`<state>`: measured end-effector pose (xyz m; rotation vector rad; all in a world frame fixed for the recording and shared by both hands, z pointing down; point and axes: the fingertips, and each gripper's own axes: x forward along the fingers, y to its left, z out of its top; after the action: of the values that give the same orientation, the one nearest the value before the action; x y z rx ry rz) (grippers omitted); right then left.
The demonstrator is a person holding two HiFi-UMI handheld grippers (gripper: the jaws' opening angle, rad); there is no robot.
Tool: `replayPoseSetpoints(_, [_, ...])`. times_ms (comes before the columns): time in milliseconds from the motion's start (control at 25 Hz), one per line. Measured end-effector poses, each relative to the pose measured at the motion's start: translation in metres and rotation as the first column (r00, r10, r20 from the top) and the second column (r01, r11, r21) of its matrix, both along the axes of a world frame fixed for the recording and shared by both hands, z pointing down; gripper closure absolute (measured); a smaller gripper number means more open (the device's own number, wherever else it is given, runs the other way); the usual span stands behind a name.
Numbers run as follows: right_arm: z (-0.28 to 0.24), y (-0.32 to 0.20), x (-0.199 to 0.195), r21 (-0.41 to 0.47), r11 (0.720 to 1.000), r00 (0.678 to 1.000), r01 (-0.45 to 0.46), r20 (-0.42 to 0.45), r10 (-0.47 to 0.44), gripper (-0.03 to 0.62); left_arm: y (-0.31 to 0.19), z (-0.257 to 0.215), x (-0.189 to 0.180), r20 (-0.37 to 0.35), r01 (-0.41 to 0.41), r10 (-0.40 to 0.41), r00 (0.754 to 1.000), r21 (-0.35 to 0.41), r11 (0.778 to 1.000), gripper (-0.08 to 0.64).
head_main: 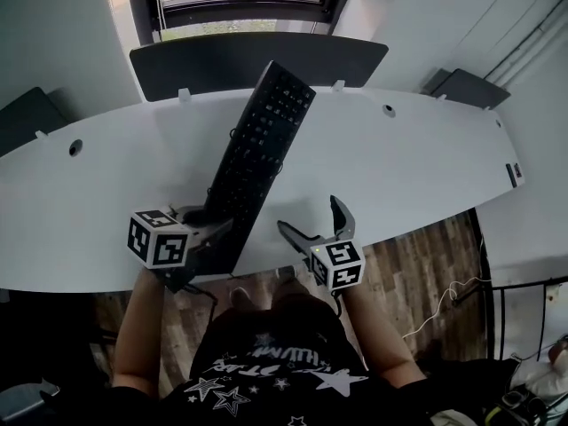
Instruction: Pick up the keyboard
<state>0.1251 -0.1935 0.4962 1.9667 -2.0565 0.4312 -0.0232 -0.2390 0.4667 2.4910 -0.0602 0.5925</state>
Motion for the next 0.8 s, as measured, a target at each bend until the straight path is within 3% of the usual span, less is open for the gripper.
replayPoseSetpoints(80, [-0.002, 0.006, 0.004, 0.018, 0.999, 0.995, -0.035, 0.092, 0.033, 0.054, 0.006, -0.003, -0.002, -0.064, 0.012, -0.014, 0.998, -0.038, 0.999, 0.485])
replayPoseSetpoints(200, [-0.007, 0.021, 0.014, 0.036, 0.994, 0.984, -0.102, 0.15, 0.095, 0.28, 0.022, -0.007, -0.012, -0.118, 0.064, -0.071, 0.99, -0.065, 0.996, 0.485])
replayPoseSetpoints(280, [-0.013, 0.036, 0.02, 0.046, 0.992, 0.981, -0.117, 0.161, 0.108, 0.381, 0.039, -0.011, -0.019, -0.12, 0.113, -0.121, 0.985, -0.074, 0.991, 0.485])
replayPoseSetpoints(560, [-0.013, 0.037, 0.027, 0.055, 0.993, 0.971, -0.104, 0.223, 0.089, 0.508, 0.044, 0.004, -0.027, -0.065, 0.187, -0.189, 0.98, -0.039, 0.982, 0.485])
replayPoseSetpoints(720, [-0.019, 0.05, 0.021, 0.058, 0.996, 0.983, -0.067, 0.172, 0.057, 0.584, 0.061, 0.005, -0.019, -0.098, 0.21, -0.215, 0.972, -0.053, 0.976, 0.485])
replayPoseSetpoints(800, [-0.025, 0.06, 0.019, 0.074, 0.997, 0.986, -0.031, 0.164, 0.018, 0.589, 0.072, 0.003, -0.012, -0.122, 0.222, -0.229, 0.966, -0.064, 0.973, 0.485])
